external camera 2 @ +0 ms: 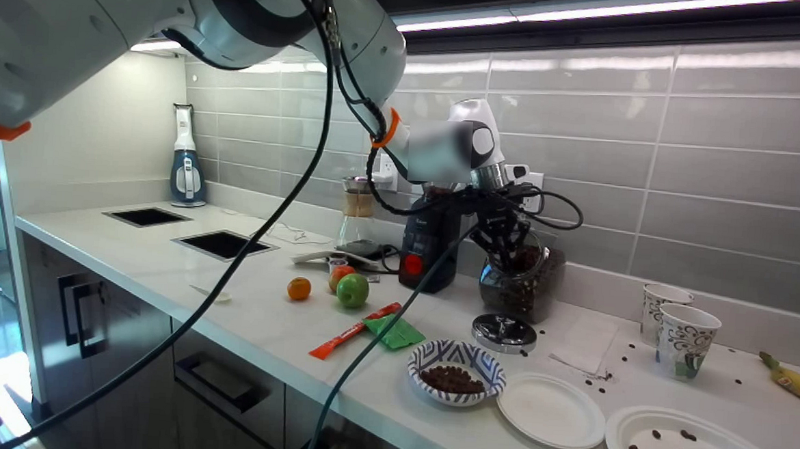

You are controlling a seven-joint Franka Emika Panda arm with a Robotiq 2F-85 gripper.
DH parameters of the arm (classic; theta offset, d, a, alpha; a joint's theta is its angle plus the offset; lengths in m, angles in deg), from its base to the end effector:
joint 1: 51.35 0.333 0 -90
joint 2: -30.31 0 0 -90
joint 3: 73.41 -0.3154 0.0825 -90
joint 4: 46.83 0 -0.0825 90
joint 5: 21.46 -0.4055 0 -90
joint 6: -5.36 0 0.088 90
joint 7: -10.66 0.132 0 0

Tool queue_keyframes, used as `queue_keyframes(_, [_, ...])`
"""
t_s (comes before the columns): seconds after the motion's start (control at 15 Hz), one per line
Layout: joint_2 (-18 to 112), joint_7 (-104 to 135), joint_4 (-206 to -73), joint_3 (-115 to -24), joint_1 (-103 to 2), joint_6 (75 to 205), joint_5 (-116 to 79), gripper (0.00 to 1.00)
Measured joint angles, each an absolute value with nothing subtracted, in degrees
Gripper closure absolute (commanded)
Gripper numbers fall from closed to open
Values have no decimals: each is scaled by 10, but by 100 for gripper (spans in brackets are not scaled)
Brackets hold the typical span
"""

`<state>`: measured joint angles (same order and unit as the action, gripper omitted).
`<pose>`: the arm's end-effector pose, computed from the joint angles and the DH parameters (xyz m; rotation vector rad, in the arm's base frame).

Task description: Transfer a spoonful of contents from the glass container to the right plate

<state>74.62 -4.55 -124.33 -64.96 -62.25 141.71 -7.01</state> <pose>0.7481 -0.2436 0.2579 2.7701 0.1996 0.2209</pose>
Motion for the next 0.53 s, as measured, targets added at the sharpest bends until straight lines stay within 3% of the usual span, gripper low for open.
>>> queue_keyframes(0.53, [676, -62, -1324, -668, -654, 1414, -109, 98])
